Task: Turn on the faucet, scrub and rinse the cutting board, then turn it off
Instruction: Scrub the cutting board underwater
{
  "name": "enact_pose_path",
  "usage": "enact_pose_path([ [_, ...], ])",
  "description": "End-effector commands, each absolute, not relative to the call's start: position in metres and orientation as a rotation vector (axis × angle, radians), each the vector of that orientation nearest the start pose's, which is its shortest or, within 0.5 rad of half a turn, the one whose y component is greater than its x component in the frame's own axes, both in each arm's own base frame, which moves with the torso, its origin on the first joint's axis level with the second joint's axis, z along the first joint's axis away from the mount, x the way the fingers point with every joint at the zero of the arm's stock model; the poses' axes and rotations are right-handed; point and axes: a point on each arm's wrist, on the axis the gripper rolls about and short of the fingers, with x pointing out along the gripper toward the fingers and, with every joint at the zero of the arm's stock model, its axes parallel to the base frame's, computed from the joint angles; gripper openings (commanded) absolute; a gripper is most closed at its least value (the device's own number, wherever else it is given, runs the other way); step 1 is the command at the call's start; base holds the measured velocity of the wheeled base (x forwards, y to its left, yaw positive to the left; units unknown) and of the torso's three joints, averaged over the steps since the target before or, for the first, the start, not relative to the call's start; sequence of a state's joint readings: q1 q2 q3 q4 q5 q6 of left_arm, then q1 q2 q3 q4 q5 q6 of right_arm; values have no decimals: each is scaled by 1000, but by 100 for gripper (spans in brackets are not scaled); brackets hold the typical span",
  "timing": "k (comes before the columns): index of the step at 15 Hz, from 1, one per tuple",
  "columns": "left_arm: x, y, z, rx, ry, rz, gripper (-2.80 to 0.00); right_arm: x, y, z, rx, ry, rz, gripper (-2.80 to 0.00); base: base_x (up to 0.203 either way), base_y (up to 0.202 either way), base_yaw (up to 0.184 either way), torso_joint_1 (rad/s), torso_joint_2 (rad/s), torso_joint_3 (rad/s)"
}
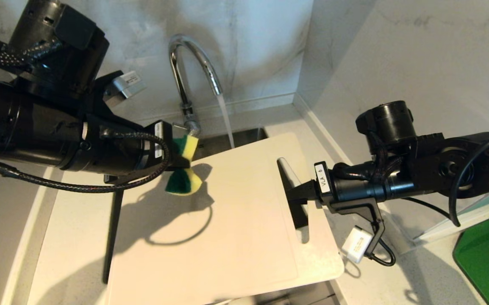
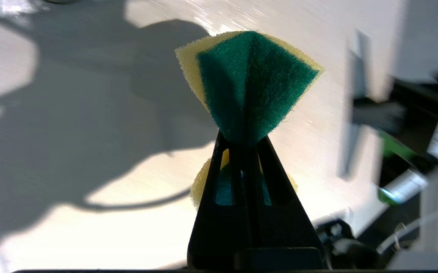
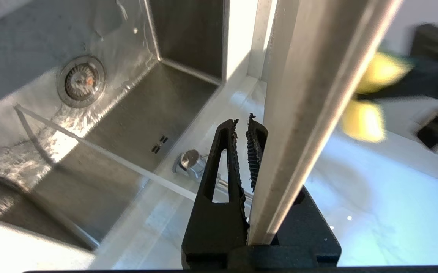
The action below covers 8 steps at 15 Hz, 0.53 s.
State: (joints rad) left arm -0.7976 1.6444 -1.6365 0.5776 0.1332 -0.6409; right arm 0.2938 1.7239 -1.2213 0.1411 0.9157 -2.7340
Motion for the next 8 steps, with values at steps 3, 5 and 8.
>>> enact_pose_path([
  [3,174,-272,309,-259,777,-538,-280,299,109,215,-2027,-1284,1100,-280,0,0,0,0,0,0],
  [5,165,-296,298,-224,812,-561,-280,300,110,213,-2028,-1285,1100,-280,0,0,0,0,0,0],
  [8,162,-315,281,-221,863,-549,-280,303,111,210,-2023,-1282,1110,-280,0,0,0,0,0,0],
])
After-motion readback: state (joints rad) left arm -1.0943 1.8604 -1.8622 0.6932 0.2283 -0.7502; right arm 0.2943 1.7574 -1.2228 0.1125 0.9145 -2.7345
